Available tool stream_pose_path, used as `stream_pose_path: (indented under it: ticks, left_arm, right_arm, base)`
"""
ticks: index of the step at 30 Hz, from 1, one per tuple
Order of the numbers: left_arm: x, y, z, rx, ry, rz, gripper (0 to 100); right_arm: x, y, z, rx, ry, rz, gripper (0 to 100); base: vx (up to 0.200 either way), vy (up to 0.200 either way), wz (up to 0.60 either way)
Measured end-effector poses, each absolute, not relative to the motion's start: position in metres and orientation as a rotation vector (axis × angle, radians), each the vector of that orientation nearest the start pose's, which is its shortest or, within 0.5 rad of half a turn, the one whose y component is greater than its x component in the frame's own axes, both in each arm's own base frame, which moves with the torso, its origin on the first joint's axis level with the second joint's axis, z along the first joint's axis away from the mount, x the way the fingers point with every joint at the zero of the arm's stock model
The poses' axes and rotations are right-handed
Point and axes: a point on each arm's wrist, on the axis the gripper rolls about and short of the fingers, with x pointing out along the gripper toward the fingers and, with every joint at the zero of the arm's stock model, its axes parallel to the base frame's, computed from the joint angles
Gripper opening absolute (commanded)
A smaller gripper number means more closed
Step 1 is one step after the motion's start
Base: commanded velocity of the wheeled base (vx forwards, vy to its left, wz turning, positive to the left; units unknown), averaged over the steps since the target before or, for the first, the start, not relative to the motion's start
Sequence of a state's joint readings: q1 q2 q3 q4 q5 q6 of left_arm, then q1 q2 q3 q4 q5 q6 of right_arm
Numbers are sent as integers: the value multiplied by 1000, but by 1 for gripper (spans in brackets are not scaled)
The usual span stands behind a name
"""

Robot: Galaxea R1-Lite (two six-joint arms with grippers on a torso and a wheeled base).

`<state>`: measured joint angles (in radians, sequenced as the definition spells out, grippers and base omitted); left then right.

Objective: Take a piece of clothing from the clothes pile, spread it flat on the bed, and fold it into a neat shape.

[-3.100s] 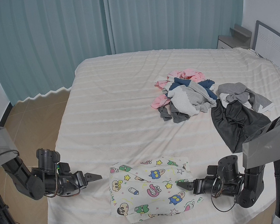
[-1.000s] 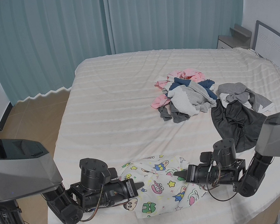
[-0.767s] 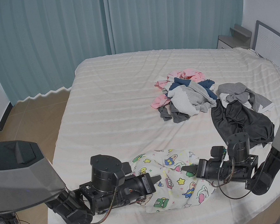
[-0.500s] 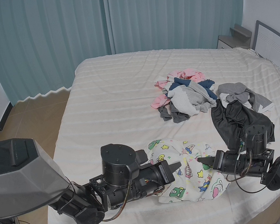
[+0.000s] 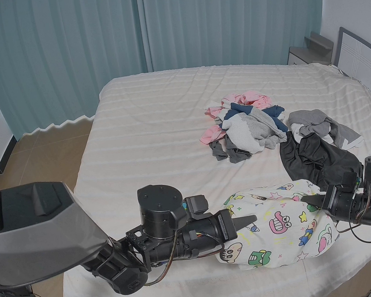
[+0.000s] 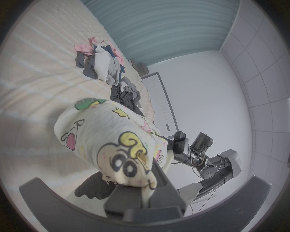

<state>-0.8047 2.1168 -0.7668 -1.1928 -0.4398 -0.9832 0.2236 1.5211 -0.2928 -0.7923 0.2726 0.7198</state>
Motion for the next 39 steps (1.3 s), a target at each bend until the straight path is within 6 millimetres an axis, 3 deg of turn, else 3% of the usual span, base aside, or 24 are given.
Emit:
stream_pose_path:
  ticks: [7,13,29,30,31,32,39]
  left_arm:
    - [252,-268,69,-849,749,-1055,0]
    - [252,-266,51,-857,797,-1019,0]
    - [254,-265,2,-870,866,-950,0]
    - [254,-264,0,-868,871,-947,100]
    - [254,-264,-2,-866,875,-943,100]
    - [253,-263,-4,-864,881,-938,100]
    - [251,-258,-12,-848,904,-906,100]
  right_arm:
    - [195,45,122,708,566,292,0]
    - [197,46,115,679,598,287,0]
    - [229,53,56,613,739,234,0]
    - [230,54,52,608,747,225,0]
    - [231,54,48,604,753,218,0]
    - [232,55,44,600,760,211,100]
    - [231,63,28,579,815,207,100]
  base:
    - [0,0,0]
    - [0,0,0]
    - [0,0,0]
    - [0,0,0]
    - [0,0,0]
    - [0,0,0]
    - [0,0,0]
